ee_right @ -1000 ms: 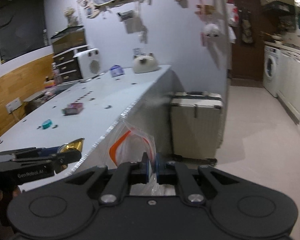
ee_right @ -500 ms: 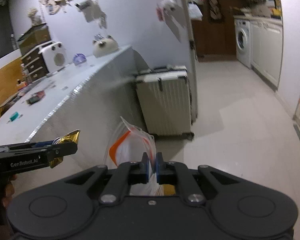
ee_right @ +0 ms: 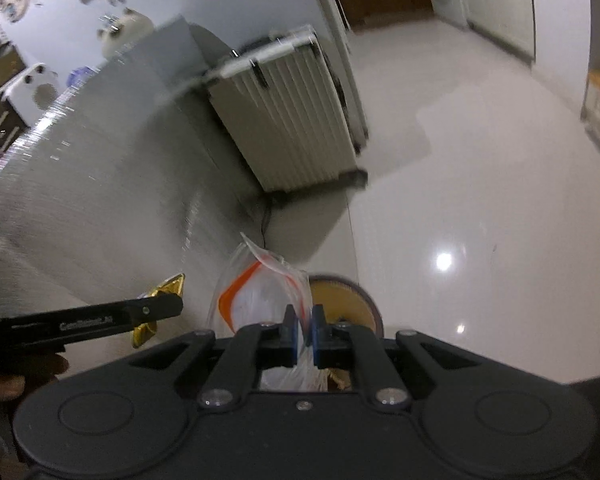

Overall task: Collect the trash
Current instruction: 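Carry the gold wrapper and plastic bag over the wastebasket with both grippers, then open both grippers to drop the wrapper and bag into the wastebasket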

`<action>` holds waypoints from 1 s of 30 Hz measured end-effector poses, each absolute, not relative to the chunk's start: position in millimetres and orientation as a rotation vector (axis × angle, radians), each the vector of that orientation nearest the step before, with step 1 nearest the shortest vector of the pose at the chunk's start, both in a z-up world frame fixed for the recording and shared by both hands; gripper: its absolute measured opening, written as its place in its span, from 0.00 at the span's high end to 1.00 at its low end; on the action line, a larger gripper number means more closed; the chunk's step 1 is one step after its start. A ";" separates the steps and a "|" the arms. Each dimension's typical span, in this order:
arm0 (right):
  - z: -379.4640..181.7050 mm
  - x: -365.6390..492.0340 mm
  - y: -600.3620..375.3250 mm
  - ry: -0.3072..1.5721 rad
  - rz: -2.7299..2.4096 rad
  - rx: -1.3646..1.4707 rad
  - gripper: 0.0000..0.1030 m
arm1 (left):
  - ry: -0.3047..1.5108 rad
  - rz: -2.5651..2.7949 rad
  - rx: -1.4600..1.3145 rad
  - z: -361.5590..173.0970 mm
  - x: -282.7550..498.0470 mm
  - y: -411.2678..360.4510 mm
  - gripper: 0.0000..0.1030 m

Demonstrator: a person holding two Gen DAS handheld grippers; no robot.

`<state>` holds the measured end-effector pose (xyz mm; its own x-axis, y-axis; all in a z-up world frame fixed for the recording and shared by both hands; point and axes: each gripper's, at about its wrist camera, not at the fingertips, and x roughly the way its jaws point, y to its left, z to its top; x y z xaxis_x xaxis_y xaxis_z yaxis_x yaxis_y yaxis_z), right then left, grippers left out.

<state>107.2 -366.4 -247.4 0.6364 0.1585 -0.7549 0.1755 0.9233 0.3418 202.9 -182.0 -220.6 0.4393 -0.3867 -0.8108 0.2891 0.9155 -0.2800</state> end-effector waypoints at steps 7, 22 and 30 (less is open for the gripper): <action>-319.5 141.4 -368.1 0.973 -0.030 0.475 0.94 | 1.210 -0.384 -0.106 -307.5 249.2 -182.5 0.58; -422.1 206.5 -353.2 1.100 -0.086 0.473 0.93 | 1.369 -0.288 -0.126 -405.8 295.9 -164.7 0.41; -447.0 232.4 -345.6 1.116 -0.039 0.557 0.93 | 1.367 -0.183 -0.113 -402.8 301.5 -150.2 0.32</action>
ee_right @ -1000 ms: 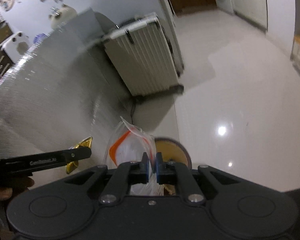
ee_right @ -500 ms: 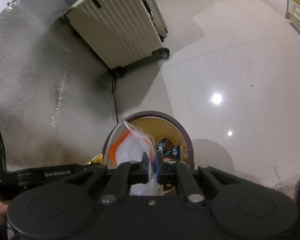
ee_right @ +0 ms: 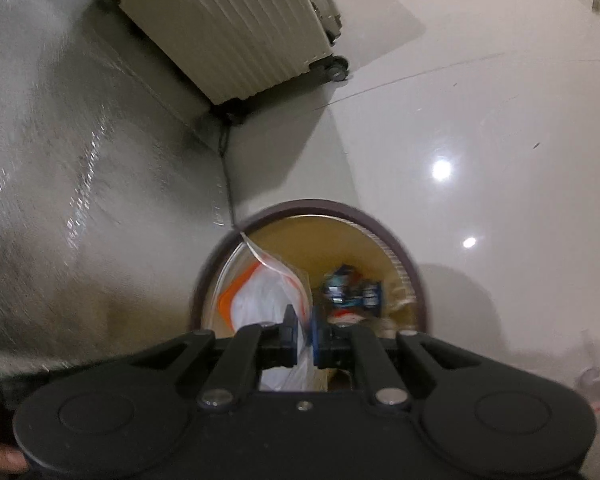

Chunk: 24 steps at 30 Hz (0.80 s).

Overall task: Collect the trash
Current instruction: 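Open both grippers to drop the wrapper and bag into the wastebasket, then raise both tools from the wastebasket and return toward the table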

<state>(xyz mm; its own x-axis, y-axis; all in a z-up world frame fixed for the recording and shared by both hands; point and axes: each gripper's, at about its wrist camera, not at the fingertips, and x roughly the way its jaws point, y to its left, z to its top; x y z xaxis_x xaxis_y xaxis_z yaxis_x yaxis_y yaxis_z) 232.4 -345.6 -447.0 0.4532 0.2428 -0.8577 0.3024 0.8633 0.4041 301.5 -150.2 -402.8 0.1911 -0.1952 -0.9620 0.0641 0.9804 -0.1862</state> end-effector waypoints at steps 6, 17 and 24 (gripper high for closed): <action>-464.5 249.0 -327.0 1.125 -0.008 0.573 0.41 | 1.368 -0.125 -0.109 -402.2 305.2 -140.1 0.22; -476.5 227.3 -316.3 1.230 -0.050 0.429 0.39 | 1.375 -0.123 -0.076 -404.7 300.5 -144.7 0.06; -464.5 212.5 -321.0 1.202 -0.076 0.405 0.27 | 1.380 -0.140 -0.060 -402.5 294.2 -144.4 0.00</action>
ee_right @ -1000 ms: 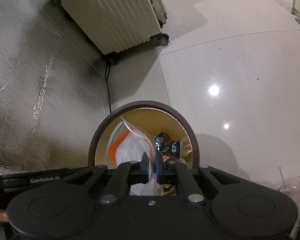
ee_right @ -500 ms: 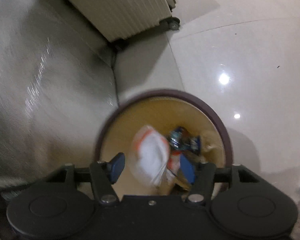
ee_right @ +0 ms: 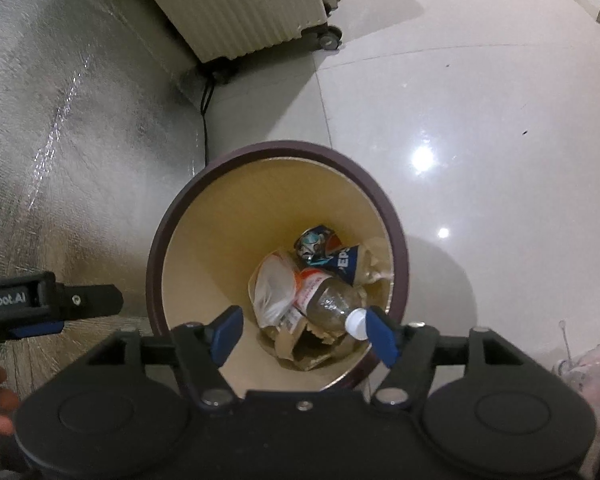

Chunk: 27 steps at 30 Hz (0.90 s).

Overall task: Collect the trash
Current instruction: 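Raise both tools from the wastebasket and return toward the table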

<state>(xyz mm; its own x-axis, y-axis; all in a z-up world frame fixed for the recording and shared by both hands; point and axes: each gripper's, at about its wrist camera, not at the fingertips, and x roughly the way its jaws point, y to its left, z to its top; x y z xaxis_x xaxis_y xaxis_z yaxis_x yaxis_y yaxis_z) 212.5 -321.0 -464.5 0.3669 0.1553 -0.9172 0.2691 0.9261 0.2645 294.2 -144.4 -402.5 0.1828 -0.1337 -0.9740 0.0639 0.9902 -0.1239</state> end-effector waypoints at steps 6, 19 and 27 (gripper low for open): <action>-445.5 204.1 -332.3 1.160 -0.108 0.375 0.09 | 1.370 -0.146 -0.036 -393.6 286.8 -143.7 0.00; -403.1 174.4 -342.1 1.108 -0.158 0.302 0.00 | 1.317 -0.184 0.015 -364.5 259.4 -141.8 0.00; -368.8 155.2 -337.5 1.087 -0.185 0.251 0.00 | 1.269 -0.208 0.019 -331.7 237.8 -131.3 0.00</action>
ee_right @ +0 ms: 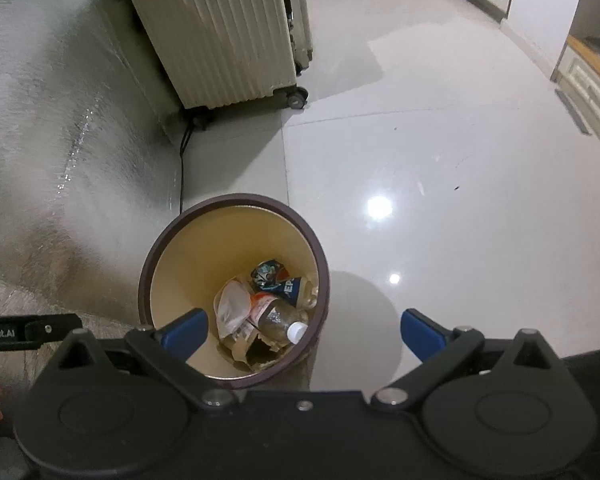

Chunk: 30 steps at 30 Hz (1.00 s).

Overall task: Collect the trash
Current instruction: 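Raise both tools from the wastebasket and return toward the table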

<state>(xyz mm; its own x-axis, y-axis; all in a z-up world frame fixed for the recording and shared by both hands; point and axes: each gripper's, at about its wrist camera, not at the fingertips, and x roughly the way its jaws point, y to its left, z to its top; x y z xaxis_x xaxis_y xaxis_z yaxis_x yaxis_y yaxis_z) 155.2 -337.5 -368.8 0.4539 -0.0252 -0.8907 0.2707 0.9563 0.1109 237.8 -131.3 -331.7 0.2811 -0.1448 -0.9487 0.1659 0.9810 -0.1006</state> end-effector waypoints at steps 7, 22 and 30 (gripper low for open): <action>-337.1 132.5 -336.9 1.052 -0.204 0.233 0.00 | 1.202 -0.246 0.030 -298.5 212.4 -125.2 0.00; -268.2 66.4 -329.0 0.921 -0.238 0.222 0.00 | 1.042 -0.342 0.016 -223.9 155.7 -126.3 0.00; -215.6 31.2 -327.5 0.804 -0.255 0.222 0.00 | 0.914 -0.377 -0.008 -169.6 126.7 -117.3 0.00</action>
<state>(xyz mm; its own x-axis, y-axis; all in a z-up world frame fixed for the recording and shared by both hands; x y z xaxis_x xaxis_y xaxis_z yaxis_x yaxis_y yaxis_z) 31.2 -327.5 -215.6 0.6664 -0.1398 -0.7324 0.3075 0.9464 0.0992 126.7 -117.3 -169.6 0.5499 -0.3219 -0.7707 0.3153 0.9345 -0.1653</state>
